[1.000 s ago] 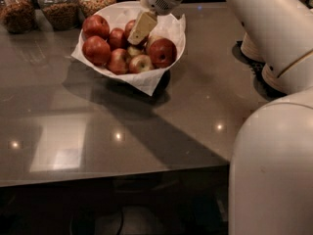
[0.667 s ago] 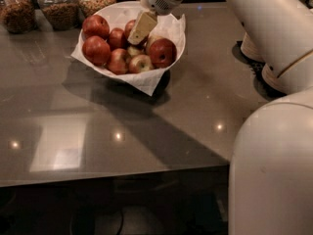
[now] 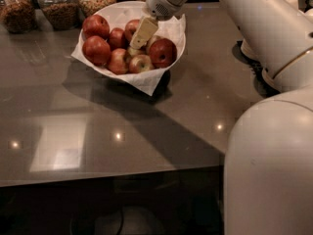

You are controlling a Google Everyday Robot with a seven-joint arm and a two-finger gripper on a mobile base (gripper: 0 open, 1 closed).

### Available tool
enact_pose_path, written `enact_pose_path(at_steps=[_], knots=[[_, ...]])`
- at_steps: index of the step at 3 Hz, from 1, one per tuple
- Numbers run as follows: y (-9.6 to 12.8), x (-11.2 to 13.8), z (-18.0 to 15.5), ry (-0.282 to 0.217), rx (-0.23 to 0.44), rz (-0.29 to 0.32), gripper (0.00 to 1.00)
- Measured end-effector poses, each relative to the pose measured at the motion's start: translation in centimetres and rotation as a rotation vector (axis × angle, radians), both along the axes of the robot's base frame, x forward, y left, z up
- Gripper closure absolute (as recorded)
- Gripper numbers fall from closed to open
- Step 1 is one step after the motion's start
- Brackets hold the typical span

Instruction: Pick apple from white bowl

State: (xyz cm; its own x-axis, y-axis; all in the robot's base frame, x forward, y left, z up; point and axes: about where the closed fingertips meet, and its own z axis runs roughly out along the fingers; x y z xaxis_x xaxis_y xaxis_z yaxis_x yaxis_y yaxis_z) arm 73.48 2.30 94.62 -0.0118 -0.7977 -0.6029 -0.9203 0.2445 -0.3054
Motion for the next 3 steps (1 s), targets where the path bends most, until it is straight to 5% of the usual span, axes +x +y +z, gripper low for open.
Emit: enact_pose_path(at_steps=[2,3], knots=[[0.3,1.5,-2.3,0.036,-0.004,-0.013,0.24],[1.1,1.8,-2.3,0.034,0.005,-0.001,0.43]])
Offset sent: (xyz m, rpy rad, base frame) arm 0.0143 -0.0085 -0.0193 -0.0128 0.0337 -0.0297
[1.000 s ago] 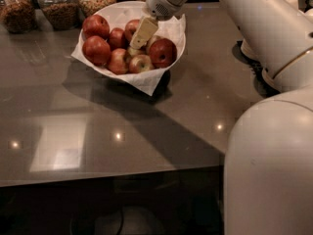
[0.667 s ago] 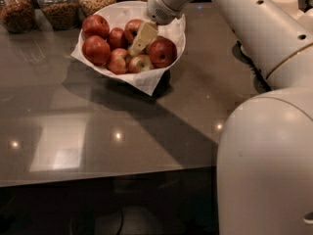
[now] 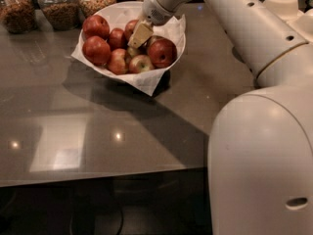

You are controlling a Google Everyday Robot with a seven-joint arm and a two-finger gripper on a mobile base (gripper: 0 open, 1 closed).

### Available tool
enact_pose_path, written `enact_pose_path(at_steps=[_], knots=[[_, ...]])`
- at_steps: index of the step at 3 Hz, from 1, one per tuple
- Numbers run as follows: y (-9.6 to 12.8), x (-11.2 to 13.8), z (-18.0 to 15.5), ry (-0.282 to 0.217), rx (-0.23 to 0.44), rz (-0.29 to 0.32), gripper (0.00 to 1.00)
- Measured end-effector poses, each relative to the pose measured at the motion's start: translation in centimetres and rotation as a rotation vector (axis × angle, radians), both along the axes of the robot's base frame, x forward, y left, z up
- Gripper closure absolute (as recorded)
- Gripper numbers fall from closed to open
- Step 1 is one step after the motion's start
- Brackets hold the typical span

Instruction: Pick apple from white bowl

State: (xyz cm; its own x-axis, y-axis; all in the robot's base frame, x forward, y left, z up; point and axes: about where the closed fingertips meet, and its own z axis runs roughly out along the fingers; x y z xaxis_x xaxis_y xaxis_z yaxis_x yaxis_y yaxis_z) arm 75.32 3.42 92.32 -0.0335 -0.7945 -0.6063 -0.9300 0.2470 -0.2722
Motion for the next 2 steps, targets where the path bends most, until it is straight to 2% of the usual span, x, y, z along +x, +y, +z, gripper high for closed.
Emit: enact_pose_path(at_steps=[2], knots=[[0.79,0.16,0.25,-0.004,0.010,0.013,0.90]])
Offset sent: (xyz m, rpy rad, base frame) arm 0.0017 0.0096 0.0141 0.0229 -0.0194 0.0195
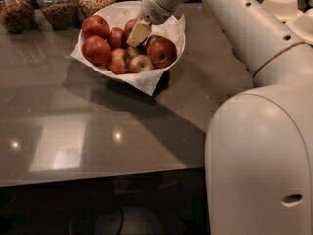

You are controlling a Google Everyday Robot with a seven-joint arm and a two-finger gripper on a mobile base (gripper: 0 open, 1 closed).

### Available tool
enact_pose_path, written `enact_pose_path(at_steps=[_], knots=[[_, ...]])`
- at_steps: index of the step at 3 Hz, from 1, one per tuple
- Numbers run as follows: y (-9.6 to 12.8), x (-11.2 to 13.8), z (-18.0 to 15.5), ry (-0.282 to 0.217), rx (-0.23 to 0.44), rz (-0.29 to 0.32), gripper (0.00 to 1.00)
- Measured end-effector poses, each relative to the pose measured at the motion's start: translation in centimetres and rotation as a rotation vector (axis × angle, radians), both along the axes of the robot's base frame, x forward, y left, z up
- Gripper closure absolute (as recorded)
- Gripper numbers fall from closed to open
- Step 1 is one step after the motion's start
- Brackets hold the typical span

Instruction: Pick apple from white bowl

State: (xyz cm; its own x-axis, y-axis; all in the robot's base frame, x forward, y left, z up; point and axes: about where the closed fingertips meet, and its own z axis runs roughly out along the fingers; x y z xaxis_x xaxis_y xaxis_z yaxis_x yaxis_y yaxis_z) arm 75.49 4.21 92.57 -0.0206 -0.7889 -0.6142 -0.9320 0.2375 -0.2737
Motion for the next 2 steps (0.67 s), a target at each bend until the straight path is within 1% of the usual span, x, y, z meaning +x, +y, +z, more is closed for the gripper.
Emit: enact_pose_path(at_steps=[1,2], knots=[[0.4,-0.2,0.7,-0.005,0.003,0.014,1.00],[0.9,-1.2,2.9,-0.025,0.017,0.048,1.00]])
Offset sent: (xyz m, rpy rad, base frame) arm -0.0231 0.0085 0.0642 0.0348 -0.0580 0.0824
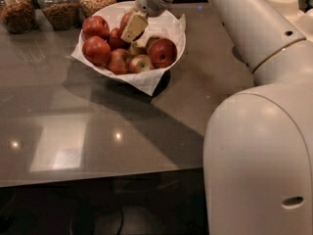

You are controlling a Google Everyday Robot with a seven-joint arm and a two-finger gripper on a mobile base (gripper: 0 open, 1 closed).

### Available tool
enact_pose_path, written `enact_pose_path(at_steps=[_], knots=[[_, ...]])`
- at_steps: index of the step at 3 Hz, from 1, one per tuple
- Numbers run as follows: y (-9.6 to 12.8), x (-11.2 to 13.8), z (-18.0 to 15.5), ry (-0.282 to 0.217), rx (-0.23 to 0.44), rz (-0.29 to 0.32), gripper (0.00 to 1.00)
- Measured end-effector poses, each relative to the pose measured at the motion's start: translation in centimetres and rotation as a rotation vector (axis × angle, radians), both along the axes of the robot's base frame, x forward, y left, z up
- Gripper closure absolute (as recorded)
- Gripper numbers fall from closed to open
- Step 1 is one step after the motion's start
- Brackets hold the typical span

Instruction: Pick apple from white bowl

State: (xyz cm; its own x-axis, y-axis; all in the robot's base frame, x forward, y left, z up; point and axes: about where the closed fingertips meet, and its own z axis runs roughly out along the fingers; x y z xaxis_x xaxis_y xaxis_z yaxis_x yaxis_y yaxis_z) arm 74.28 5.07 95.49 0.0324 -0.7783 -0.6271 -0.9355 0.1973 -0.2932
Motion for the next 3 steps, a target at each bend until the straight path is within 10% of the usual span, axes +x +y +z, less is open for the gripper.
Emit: enact_pose_path(at_steps=[3], knots=[[-1.4,-5.3,5.2,0.015,-0.050,0.137,1.00]])
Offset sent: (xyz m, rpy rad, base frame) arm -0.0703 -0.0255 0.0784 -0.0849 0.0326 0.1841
